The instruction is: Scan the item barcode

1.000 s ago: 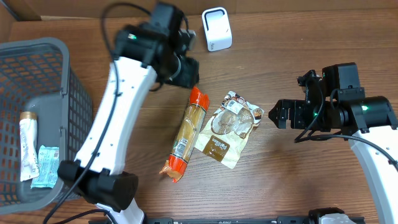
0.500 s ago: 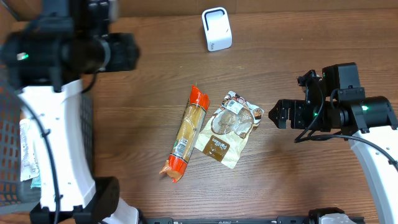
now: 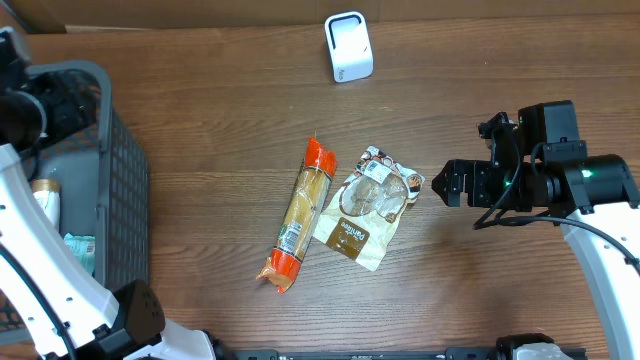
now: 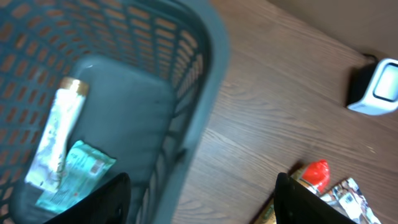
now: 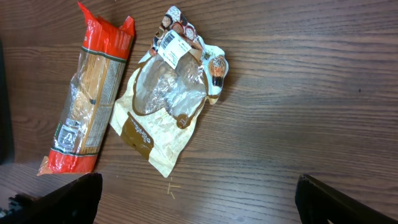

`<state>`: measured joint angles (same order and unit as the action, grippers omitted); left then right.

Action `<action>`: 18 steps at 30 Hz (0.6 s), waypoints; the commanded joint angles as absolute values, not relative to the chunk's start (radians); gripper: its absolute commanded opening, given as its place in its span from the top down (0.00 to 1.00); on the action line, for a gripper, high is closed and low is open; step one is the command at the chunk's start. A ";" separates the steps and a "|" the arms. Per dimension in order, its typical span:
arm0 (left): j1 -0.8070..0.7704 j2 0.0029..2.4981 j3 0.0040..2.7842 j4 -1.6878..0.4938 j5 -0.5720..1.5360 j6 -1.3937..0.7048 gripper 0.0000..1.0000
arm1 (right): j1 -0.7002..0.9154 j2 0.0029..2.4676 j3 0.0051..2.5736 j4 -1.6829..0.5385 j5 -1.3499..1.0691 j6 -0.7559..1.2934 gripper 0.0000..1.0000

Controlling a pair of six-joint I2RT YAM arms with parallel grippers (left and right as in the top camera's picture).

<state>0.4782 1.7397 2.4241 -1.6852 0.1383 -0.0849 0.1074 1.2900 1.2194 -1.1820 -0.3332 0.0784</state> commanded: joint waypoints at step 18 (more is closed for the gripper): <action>0.492 1.727 1.991 -1.484 0.146 -0.020 0.38 | 0.114 1.292 1.243 -1.179 -0.333 0.081 0.00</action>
